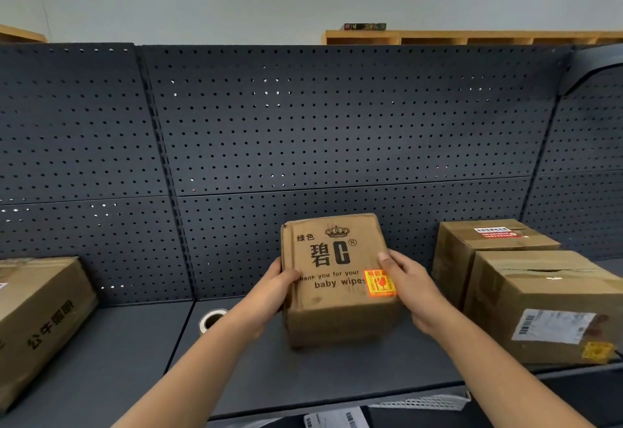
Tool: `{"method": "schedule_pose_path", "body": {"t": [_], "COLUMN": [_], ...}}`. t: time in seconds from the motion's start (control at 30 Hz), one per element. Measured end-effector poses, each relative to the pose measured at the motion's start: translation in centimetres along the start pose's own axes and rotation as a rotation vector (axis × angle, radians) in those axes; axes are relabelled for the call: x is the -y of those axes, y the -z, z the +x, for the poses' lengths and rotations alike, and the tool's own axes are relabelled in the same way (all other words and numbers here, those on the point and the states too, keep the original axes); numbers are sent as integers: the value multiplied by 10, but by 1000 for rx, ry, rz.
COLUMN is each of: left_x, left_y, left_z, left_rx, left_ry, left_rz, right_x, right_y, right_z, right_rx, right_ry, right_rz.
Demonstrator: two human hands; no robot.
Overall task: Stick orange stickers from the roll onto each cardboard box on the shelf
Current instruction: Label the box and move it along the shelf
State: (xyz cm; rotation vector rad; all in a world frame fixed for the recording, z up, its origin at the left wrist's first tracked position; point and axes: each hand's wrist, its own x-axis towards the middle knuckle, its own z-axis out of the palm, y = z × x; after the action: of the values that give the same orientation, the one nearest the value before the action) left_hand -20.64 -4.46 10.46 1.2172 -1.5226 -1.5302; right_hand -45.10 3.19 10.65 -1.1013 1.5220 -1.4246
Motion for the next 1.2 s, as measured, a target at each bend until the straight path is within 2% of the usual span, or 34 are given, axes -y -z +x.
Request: {"method": "schedule_pose_path", "body": {"t": [0.17,0.37,0.57,0.77,1.0,1.2], "left_x": [33,87,100,68,36,27], "left_y": [9,-4,-7,-6,-26,-51], "left_z": [-22,-40,-48,-44,-12,-5], "left_rx": [77,9,14,-140,-285,-261], "left_ry": [-174,-186,-217,-278,-187,-213], "left_rz": [110,82,31,-105,-195,-226], "right_x": [-40,-72,-92,-66,-35,-24], "right_y": [17,9,11,7,-26,-3], "right_z": [-12,-27,-30,-19,-2,5], "right_rx": [72,118,134,7,-129,-178], "right_ry": [79,99,109,76,-15,33], "right_rz": [-27,-141,-139,150,123,44]}}
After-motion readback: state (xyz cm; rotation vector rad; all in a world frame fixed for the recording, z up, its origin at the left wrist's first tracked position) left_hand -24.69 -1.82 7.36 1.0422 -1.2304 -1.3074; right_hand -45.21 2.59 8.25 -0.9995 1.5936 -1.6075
